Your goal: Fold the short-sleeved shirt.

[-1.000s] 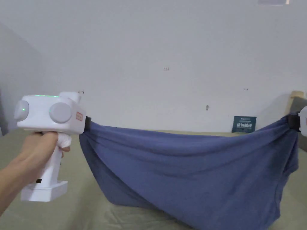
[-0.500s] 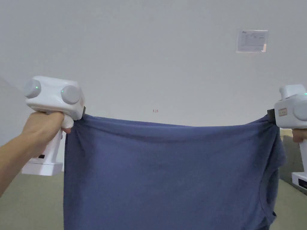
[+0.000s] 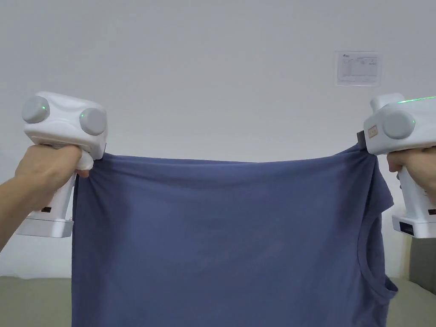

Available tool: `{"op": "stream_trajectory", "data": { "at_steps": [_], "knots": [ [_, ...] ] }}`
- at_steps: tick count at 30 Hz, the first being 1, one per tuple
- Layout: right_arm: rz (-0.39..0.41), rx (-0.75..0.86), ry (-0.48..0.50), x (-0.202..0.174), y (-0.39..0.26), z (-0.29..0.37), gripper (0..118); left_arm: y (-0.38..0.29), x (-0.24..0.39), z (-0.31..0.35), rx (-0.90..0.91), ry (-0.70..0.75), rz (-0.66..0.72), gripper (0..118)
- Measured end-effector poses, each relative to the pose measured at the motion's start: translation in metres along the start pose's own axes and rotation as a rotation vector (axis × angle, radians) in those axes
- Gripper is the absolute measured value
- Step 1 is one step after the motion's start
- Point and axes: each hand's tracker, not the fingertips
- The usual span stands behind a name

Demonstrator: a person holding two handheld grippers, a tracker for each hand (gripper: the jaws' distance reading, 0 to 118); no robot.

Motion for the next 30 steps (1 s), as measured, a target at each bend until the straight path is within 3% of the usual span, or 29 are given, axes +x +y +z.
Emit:
{"op": "stream_trajectory", "data": {
  "at_steps": [5, 16, 21, 23, 26, 27, 30],
  "knots": [
    [-0.007, -0.001, -0.02, -0.018, -0.02, -0.047, 1, -0.024, 0.018, -0.05, -0.014, 0.018, 0.022, 3],
    [0.029, -0.174, 0.012, -0.058, -0.168, -0.116, 1, -0.148, 0.058, -0.156, -0.149, 0.003, -0.014, 3],
    [0.035, -0.297, 0.054, -0.054, -0.161, -0.111, 1, -0.21, 0.066, -0.172, -0.221, -0.009, -0.032, 3],
    [0.039, -0.267, 0.05, -0.065, -0.245, -0.117, 1, -0.23, 0.063, -0.17, -0.251, -0.034, 0.001, 3],
    [0.016, -0.283, 0.069, -0.065, -0.272, -0.096, 1, -0.255, 0.056, -0.154, -0.257, -0.038, -0.023, 3],
    [-0.017, -0.321, 0.139, -0.064, -0.28, -0.089, 1, -0.263, 0.051, -0.147, -0.267, -0.047, -0.032, 3],
    [-0.045, -0.341, 0.167, -0.052, -0.298, -0.055, 1, -0.289, 0.034, -0.114, -0.302, -0.086, -0.032, 3]
  ]
}}
